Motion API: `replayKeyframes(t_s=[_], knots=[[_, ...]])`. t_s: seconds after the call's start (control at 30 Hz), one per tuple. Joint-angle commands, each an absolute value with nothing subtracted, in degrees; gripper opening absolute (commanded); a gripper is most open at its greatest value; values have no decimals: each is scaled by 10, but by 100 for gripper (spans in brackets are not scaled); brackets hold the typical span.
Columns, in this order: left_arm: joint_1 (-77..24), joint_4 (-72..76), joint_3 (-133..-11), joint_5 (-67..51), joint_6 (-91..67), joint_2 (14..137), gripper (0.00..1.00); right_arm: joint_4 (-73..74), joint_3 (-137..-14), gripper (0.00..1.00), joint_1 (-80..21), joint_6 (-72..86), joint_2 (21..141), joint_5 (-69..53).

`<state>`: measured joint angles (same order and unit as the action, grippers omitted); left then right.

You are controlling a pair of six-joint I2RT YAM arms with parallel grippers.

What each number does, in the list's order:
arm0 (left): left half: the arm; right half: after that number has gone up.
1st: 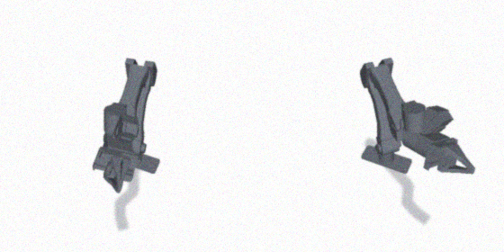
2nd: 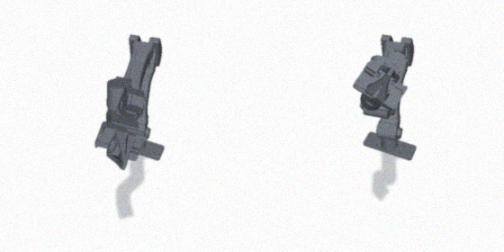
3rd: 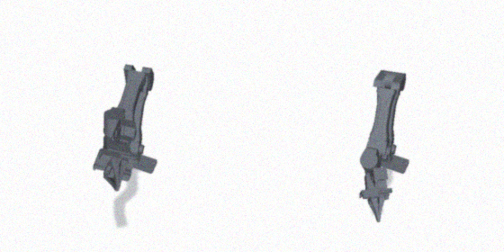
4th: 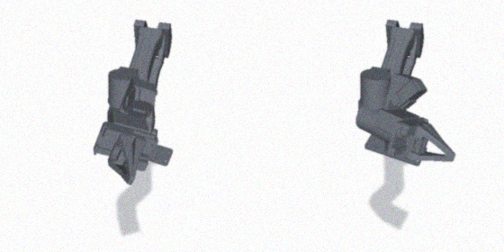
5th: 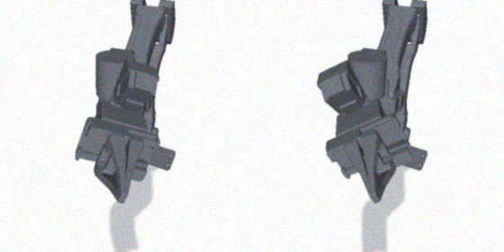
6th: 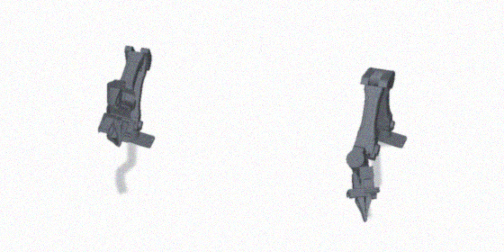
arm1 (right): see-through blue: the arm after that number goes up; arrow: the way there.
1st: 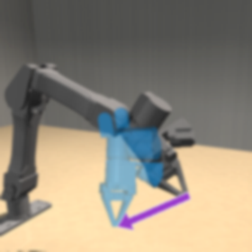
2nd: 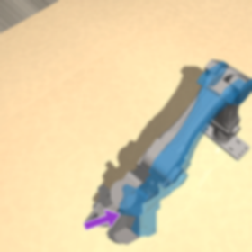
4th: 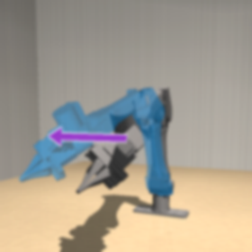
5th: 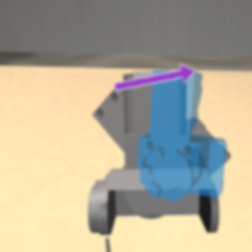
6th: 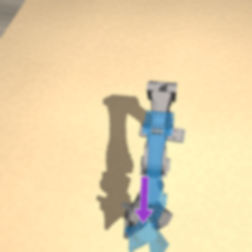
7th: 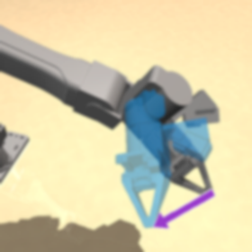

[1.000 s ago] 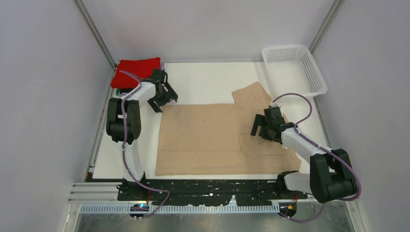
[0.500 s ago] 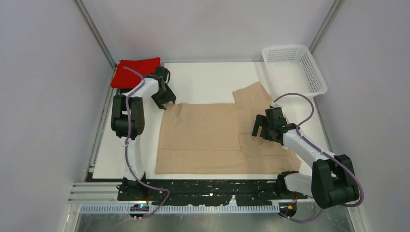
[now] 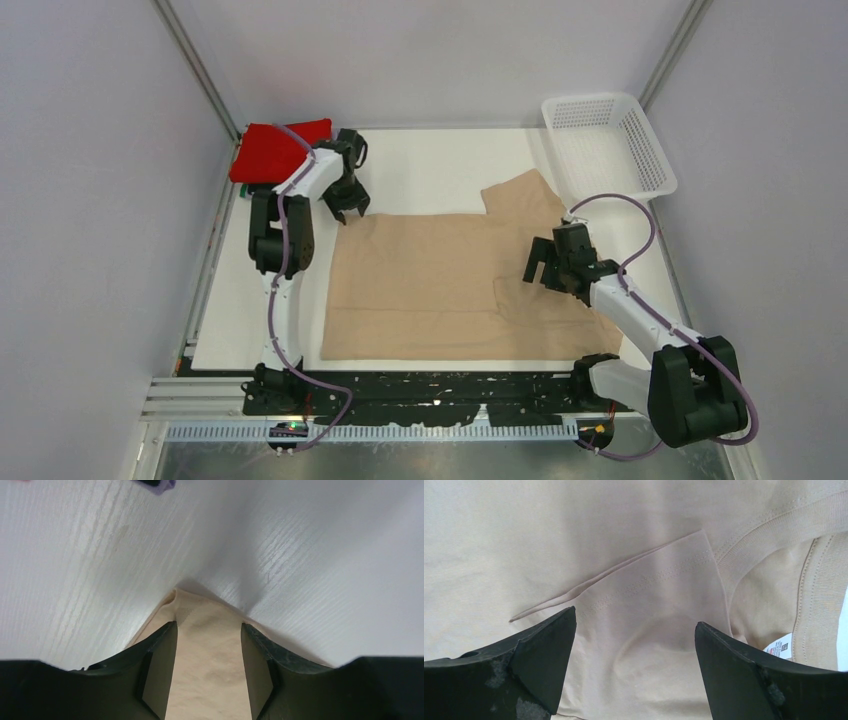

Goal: Fold and stack the t-shirts
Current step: Grab the side of the flattened tshirt furthest away from the robot with both arms

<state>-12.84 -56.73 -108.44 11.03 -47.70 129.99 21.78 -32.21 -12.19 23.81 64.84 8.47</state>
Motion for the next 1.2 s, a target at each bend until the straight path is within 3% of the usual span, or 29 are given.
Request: replayKeyframes(t_s=[0.0,0.37,0.7,1.17], knots=[[-131,-621,-1116,140,-499,1303,52,214,-313,95,-109,232,642,79],[-136,-640,-1115,158,-548,1301,53,217,-299,95,-58,240,687,33],[-126,-495,-992,118,-555,1232,53,246,-291,95,45,233,683,14],[-106,-477,-1014,100,-532,1237,56,248,-298,96,54,226,691,23]])
